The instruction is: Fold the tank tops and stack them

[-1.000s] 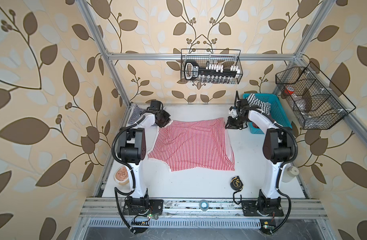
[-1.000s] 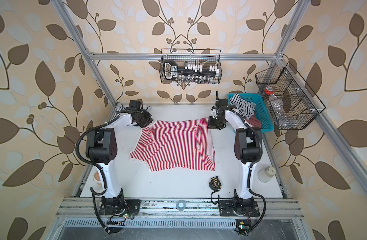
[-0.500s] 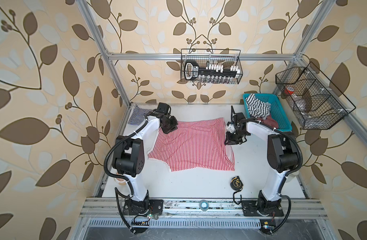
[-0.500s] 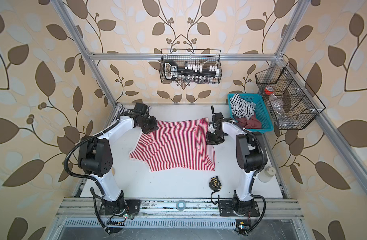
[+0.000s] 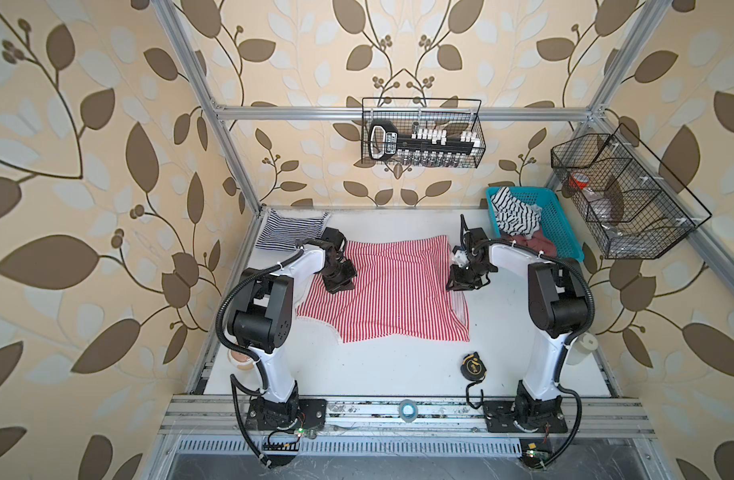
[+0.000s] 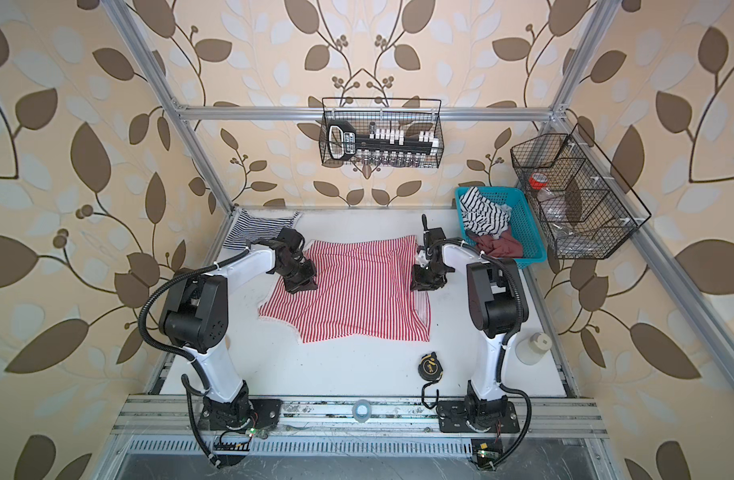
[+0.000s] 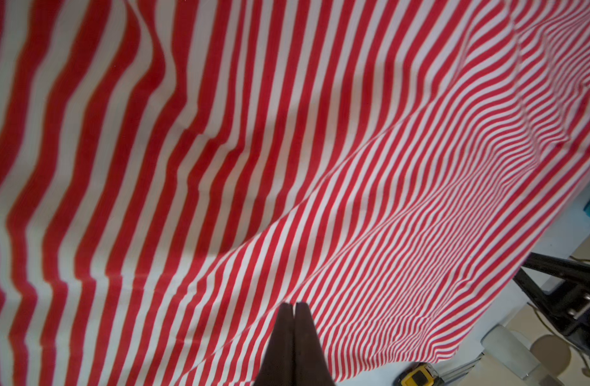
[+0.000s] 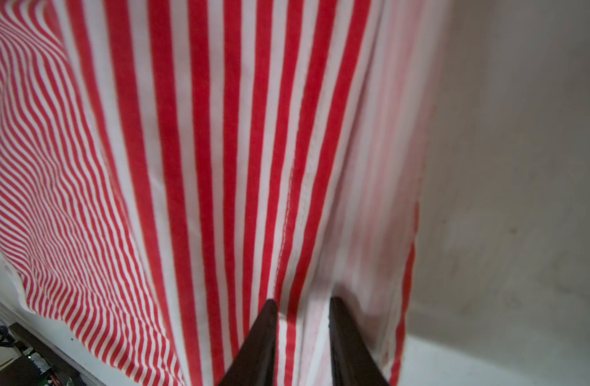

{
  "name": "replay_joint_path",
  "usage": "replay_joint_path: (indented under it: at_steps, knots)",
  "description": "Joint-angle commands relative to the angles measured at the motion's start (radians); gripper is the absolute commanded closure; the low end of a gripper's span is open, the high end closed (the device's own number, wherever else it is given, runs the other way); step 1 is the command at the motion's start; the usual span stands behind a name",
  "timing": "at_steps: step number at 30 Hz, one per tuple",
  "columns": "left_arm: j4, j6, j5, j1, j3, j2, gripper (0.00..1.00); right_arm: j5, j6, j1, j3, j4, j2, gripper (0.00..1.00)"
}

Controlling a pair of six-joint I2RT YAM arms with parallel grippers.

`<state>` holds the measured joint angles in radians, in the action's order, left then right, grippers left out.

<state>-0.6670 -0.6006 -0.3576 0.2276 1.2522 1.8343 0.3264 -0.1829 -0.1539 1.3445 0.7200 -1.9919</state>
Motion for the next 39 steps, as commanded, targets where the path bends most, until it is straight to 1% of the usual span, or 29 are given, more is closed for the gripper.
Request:
replay_joint_path:
  at_steps: [1,6,8,12,18,21,39]
  knots:
    - [-0.009,0.027,0.016,-0.007,-0.026,0.018,1.00,0.008,0.014,0.004,0.019,-0.007,-0.049,0.71]
    - [-0.008,0.022,0.050,-0.006,-0.057,0.063,1.00,0.016,0.014,0.003,0.030,-0.008,-0.051,0.72]
    - [0.002,0.017,0.051,-0.007,-0.071,0.080,1.00,0.020,0.016,0.001,0.037,-0.007,-0.054,0.76]
    - [0.012,0.011,0.049,-0.007,-0.086,0.099,1.00,0.017,0.018,-0.001,0.044,0.001,-0.063,0.81]
    - [0.011,0.012,0.055,-0.007,-0.086,0.101,1.00,-0.006,0.017,0.002,0.042,0.008,-0.055,0.90]
    - [0.009,0.012,0.062,-0.007,-0.089,0.103,1.00,-0.013,0.015,0.011,0.042,0.009,-0.044,1.00]
    - [0.012,0.003,0.091,-0.009,-0.111,0.157,1.00,-0.039,0.036,0.114,0.081,0.069,0.017,1.00]
